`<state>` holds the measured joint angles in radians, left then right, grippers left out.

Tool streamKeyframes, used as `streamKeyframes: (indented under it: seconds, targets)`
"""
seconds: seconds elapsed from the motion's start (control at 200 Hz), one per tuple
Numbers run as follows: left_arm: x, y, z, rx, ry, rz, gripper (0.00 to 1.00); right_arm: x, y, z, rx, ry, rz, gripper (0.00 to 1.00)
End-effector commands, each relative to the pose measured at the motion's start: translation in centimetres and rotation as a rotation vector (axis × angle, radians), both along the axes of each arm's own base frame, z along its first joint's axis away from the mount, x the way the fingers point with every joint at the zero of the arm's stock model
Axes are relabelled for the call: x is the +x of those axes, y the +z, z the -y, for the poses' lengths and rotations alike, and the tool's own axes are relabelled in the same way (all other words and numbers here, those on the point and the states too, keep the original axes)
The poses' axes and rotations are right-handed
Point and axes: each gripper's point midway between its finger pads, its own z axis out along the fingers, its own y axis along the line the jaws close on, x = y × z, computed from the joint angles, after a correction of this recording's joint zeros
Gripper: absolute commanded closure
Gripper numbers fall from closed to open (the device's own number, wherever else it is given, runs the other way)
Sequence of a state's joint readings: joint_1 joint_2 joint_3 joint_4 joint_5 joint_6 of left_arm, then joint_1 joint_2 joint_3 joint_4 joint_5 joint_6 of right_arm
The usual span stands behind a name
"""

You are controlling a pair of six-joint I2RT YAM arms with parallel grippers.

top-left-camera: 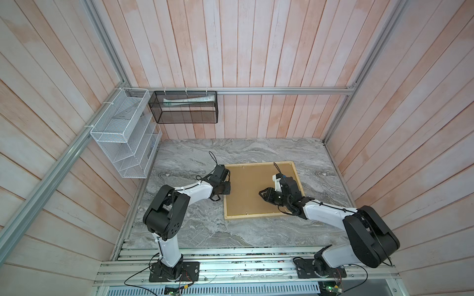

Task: Put the photo into the frame

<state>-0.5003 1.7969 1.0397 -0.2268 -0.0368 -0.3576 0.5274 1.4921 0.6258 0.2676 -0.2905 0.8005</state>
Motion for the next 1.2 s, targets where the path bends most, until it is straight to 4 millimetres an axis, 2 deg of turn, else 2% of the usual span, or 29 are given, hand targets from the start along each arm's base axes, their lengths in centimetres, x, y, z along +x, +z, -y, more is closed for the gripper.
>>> streamKeyframes:
  seconds: [0.0, 0.16, 0.305, 0.515, 0.73, 0.95, 1.195]
  targets:
    - [-1.8, 0.3, -0.3, -0.021, -0.003, -0.032, 0.68, 0.5, 0.7, -2.1, 0.012, 0.091, 0.015, 0.67]
    - [-3.7, -0.1, -0.6, -0.08, 0.02, -0.053, 0.67, 1.3, 0.4, -4.8, -0.017, 0.156, 0.018, 0.67]
    - [-5.3, -0.4, -0.1, -0.143, 0.016, -0.07, 0.67, 2.6, -0.7, -7.1, -0.038, 0.21, -0.003, 0.68]
    - [-6.2, -0.9, 0.4, -0.174, 0.023, -0.091, 0.67, 4.3, -1.9, -10.8, -0.074, 0.329, -0.014, 0.68]
    - [-6.6, -2.2, 0.1, -0.143, 0.052, -0.121, 0.7, 5.1, -2.9, -13.9, -0.084, 0.412, -0.025, 0.69]
    - [-6.9, -4.0, -1.0, -0.071, 0.091, -0.171, 0.8, 6.5, -4.2, -15.6, -0.08, 0.419, -0.039, 0.69]
    - [-7.1, -4.3, -0.8, -0.074, 0.075, -0.183, 0.84, 7.3, -6.1, -16.4, -0.088, 0.429, -0.068, 0.69]
